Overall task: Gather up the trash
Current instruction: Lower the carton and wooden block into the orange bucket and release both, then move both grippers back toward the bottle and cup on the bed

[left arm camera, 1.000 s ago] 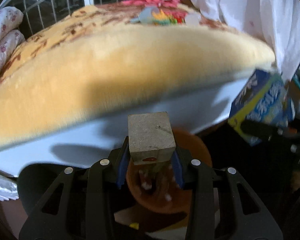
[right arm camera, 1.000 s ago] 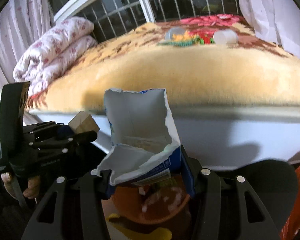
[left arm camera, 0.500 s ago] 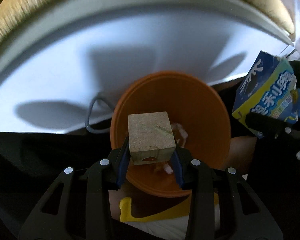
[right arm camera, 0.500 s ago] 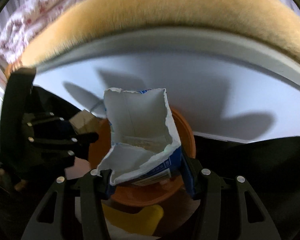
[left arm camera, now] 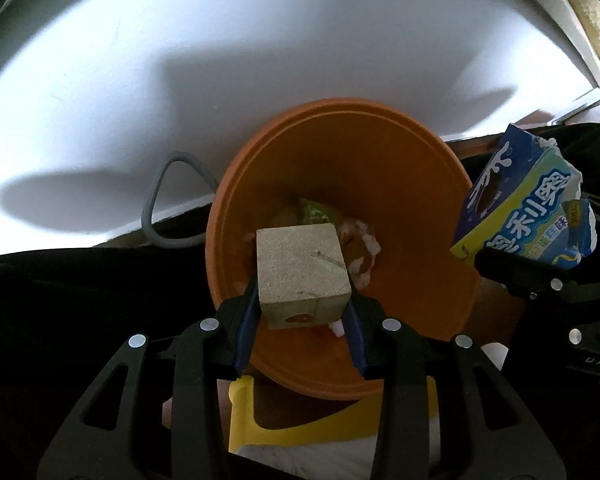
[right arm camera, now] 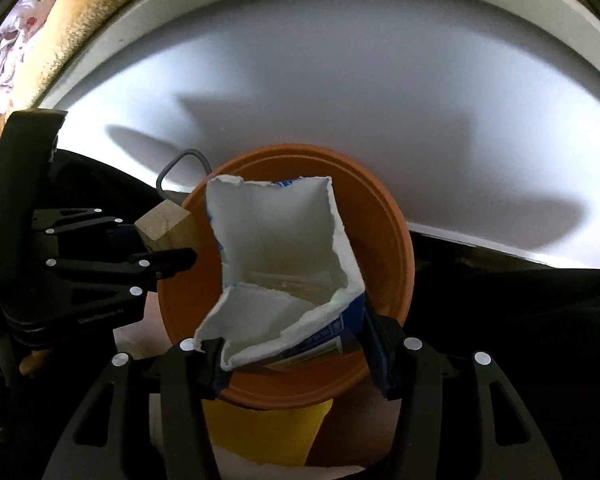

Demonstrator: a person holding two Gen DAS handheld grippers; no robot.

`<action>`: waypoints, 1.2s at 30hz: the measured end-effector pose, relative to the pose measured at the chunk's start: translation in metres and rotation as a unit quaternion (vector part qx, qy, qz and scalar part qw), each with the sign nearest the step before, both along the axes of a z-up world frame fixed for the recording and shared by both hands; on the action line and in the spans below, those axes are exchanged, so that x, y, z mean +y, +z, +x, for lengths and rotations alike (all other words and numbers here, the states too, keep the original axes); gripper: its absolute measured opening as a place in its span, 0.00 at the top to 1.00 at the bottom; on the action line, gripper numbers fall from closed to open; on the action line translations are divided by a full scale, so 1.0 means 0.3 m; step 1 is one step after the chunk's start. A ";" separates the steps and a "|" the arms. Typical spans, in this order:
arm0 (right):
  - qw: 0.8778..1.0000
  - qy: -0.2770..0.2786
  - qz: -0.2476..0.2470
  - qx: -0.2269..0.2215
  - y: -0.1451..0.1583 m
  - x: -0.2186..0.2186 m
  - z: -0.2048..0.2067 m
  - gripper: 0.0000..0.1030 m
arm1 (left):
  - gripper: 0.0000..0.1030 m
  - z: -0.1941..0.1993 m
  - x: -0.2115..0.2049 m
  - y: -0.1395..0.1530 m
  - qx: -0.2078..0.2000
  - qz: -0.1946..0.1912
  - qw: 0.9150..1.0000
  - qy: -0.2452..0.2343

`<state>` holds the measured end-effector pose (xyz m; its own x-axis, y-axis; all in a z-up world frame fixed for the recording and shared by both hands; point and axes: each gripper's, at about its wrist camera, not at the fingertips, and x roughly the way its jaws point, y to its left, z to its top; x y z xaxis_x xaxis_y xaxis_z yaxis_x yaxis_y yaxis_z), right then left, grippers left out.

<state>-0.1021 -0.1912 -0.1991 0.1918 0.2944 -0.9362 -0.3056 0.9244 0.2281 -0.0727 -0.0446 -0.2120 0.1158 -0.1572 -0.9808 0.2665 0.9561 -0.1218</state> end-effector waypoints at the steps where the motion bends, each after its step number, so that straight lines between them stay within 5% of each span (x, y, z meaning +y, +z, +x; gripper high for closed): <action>1: 1.000 0.000 0.000 0.002 -0.002 0.001 0.002 0.46 | 0.64 0.001 -0.001 -0.004 0.002 0.004 1.000 0.001; 2: 1.000 -0.001 0.000 0.003 -0.009 -0.010 0.000 0.45 | 0.57 -0.004 -0.004 0.004 0.003 0.009 1.000 0.002; 3: 1.000 -0.003 -0.001 0.005 -0.016 -0.014 0.001 0.39 | 0.39 -0.003 -0.004 0.005 0.005 0.015 1.000 0.005; 5: 1.000 -0.016 -0.005 0.000 -0.012 -0.025 -0.003 0.31 | 0.25 0.009 -0.009 0.003 0.001 0.026 1.000 0.011; 12: 0.999 -0.039 0.010 -0.016 0.035 -0.056 -0.018 0.31 | 0.25 0.007 0.004 0.015 0.001 0.016 1.000 0.011; 18: 0.997 -0.046 0.025 -0.062 0.185 -0.118 -0.038 0.31 | 0.25 -0.001 0.009 0.077 -0.003 -0.033 0.999 -0.003; 24: 0.987 -0.061 0.073 -0.129 0.464 -0.253 0.009 0.28 | 0.25 -0.064 0.038 0.320 -0.087 -0.066 0.993 -0.043; 30: 0.967 -0.124 0.145 -0.168 0.703 -0.419 0.192 0.24 | 0.18 -0.053 0.049 0.578 -0.208 -0.089 0.973 -0.040; 36: 0.959 -0.178 0.134 -0.173 0.773 -0.467 0.467 0.24 | 0.15 0.037 0.033 0.674 -0.279 -0.097 0.955 -0.002</action>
<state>0.0379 -0.3312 0.0329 0.6109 0.3742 -0.6977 -0.0814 0.9063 0.4148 -0.0618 -0.0348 -0.0099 0.6107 -0.3309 -0.7194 0.3454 0.9288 -0.1340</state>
